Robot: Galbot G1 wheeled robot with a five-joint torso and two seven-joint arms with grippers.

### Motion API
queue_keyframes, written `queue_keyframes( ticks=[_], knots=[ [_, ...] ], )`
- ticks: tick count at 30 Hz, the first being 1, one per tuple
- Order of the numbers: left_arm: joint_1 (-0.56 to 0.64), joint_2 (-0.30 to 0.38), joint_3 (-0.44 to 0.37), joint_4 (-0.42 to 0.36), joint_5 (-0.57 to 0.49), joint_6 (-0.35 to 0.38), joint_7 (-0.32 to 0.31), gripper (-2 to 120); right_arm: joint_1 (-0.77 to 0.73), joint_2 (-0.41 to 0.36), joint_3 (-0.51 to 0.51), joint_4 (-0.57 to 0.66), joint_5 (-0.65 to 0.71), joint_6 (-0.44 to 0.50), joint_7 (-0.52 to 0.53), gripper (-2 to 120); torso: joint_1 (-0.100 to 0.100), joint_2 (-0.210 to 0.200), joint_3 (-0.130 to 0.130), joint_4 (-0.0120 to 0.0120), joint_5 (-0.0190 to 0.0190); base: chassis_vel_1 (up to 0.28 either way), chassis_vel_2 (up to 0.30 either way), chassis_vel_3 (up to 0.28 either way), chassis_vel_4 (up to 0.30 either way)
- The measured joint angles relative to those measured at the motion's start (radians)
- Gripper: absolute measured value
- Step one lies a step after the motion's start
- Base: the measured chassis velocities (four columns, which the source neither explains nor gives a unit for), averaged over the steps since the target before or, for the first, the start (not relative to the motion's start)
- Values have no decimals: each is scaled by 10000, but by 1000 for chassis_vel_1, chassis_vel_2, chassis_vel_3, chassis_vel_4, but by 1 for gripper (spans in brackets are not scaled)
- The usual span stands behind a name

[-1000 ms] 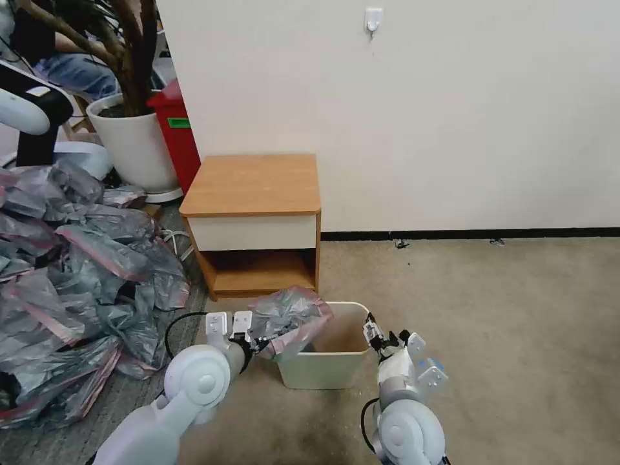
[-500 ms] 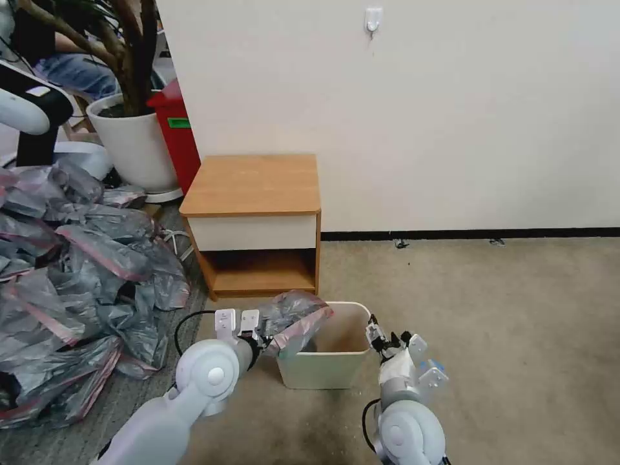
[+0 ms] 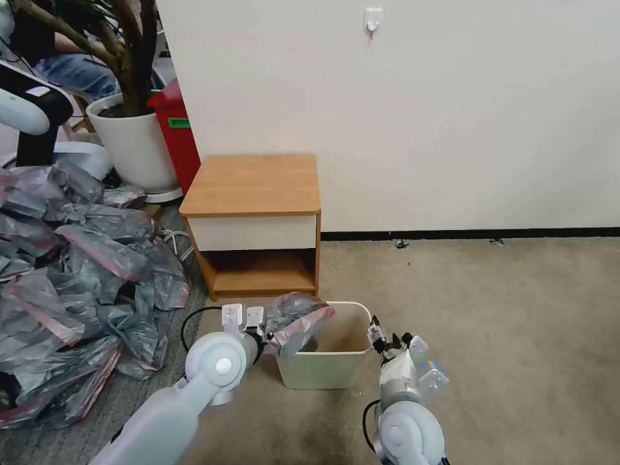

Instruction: Pick up the garbage bag from the table and place it over the trash can.

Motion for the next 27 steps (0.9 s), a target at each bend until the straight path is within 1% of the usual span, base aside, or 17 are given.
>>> queue_keyframes(
  ticks=[2, 9, 11, 12, 15, 16, 19, 20, 23, 27],
  knots=[
    [-69, 2, 76, 84, -27, 0, -89, 59, -12, 15, 6, 0, -17, 8, 0, 68, 0, 0, 1, 0, 0, 0, 0, 0, 0],
    [-194, -22, 222, 220, -57, 0, -255, 51, -36, 35, 26, 1, -40, 19, -1, 68, 0, 0, 0, 0, 0, 0, 0, 0, 0],
    [-247, -52, 257, 282, -59, 0, -287, 43, -56, 46, 38, 11, -67, 26, 0, 68, 0, 0, 0, 1, 1, 0, 0, 0, 0],
    [-247, -52, 257, 282, -59, 0, -287, 43, -56, 46, 38, 11, -67, 26, 0, 68, 0, 0, 0, 1, 1, 0, 0, 0, 0],
    [-303, -93, 262, 354, -59, 0, -295, 31, -90, 46, 73, 81, -183, 57, -9, 68, 0, 0, 0, 1, 1, 0, 0, 0, 0],
    [-303, -93, 262, 354, -59, 0, -295, 31, -90, 46, 73, 81, -183, 57, -9, 68, 0, 0, 0, 1, 1, 0, 0, 0, 0],
    [-317, -122, 243, 395, -56, -3, -295, 17, -114, 0, 122, 176, -562, 166, -72, 68, 0, 1, 0, 1, 2, 0, 0, 0, 0],
    [-317, -122, 243, 395, -56, -3, -295, 17, -114, 0, 122, 176, -562, 166, -72, 68, 0, 1, 0, 1, 2, 0, 0, 0, 0],
    [-320, -102, 230, 412, -36, -3, -214, 5, -140, -93, 186, 309, -990, 265, -206, 69, 0, 1, 0, 1, -2, 0, 0, 0, 0],
    [-314, -12, 221, 410, 126, 2, 76, 3, -208, -294, 216, 541, -1560, 422, -525, 70, 0, 0, 0, 0, -3, 0, 0, 0, 0]
  ],
)
